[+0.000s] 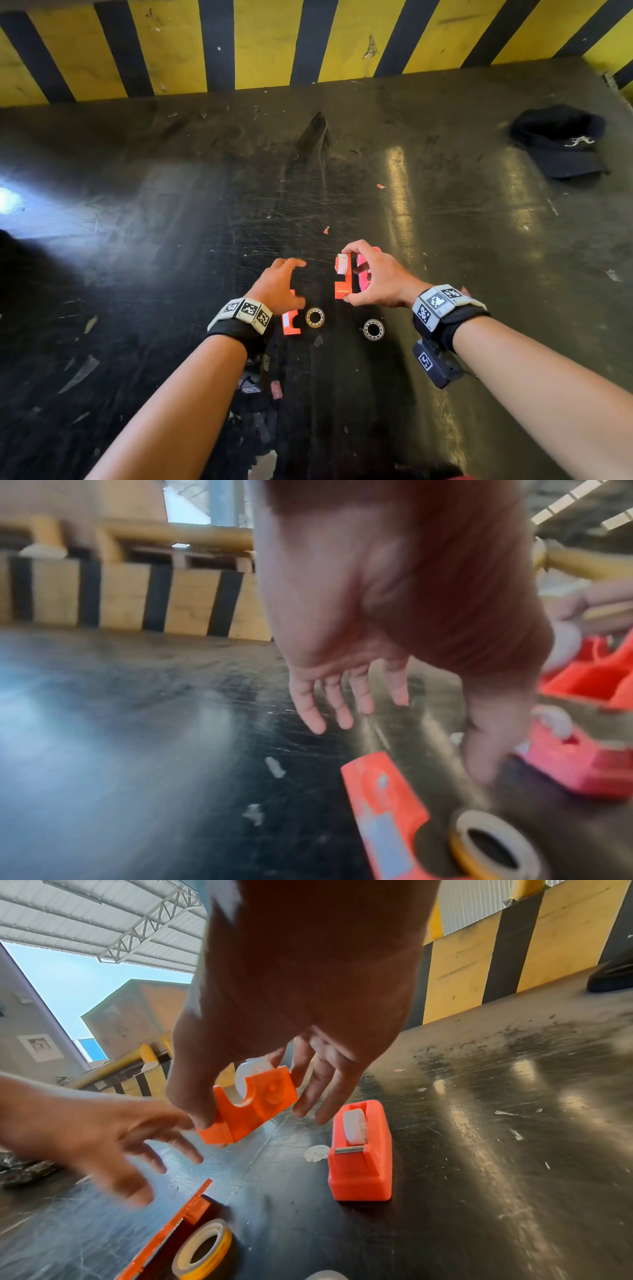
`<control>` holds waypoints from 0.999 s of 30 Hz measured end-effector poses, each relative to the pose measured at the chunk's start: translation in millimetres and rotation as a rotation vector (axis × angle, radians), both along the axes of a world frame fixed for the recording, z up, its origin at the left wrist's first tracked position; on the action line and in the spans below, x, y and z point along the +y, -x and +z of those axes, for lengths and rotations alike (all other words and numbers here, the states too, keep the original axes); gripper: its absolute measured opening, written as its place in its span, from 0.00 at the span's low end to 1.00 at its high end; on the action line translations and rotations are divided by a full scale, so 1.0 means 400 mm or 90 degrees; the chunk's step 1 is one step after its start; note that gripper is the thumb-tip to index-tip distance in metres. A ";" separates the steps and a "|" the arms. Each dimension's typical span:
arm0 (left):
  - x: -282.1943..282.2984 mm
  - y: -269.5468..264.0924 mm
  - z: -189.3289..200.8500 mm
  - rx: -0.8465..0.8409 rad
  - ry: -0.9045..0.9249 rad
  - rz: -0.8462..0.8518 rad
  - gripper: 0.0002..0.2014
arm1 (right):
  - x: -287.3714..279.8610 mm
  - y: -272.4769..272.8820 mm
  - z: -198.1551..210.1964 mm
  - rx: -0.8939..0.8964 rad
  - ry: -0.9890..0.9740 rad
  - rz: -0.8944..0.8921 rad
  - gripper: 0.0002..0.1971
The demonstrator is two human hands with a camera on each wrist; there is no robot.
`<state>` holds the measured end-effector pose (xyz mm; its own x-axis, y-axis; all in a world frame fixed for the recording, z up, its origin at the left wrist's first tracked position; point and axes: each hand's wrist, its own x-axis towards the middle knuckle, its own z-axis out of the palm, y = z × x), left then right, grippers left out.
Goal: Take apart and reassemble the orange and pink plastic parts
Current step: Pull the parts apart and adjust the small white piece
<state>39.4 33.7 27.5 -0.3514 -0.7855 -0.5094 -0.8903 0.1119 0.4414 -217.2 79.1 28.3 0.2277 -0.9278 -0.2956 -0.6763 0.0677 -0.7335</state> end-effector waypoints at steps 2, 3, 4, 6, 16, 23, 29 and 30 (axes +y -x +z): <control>0.013 -0.024 -0.024 -0.147 -0.041 -0.080 0.57 | -0.008 -0.002 -0.006 0.008 -0.005 0.008 0.42; 0.023 -0.032 -0.035 -0.189 -0.048 -0.103 0.62 | -0.011 -0.004 -0.010 0.011 -0.007 0.012 0.42; 0.034 -0.038 -0.047 -0.213 -0.050 -0.119 0.65 | -0.014 -0.006 -0.013 0.012 -0.009 0.016 0.42; 0.055 -0.044 -0.066 -0.226 -0.031 -0.132 0.66 | -0.017 -0.009 -0.016 0.013 -0.009 0.019 0.42; 0.054 -0.016 -0.015 0.180 0.007 0.072 0.44 | 0.003 0.007 -0.007 0.018 -0.009 0.012 0.42; 0.031 0.058 0.072 0.234 -0.077 0.012 0.48 | 0.035 0.012 0.025 0.004 0.003 0.017 0.41; 0.061 0.069 0.102 0.224 -0.092 0.008 0.48 | 0.061 0.015 0.064 0.004 0.013 0.005 0.41; 0.066 0.069 0.110 0.227 -0.096 0.007 0.48 | 0.066 0.015 0.073 0.007 0.015 0.008 0.41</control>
<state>11.7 60.3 71.5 -0.5189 -0.7159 -0.4671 -0.6786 0.0128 0.7344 -223.4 105.6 57.6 0.2363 -0.9316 -0.2763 -0.6847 0.0421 -0.7276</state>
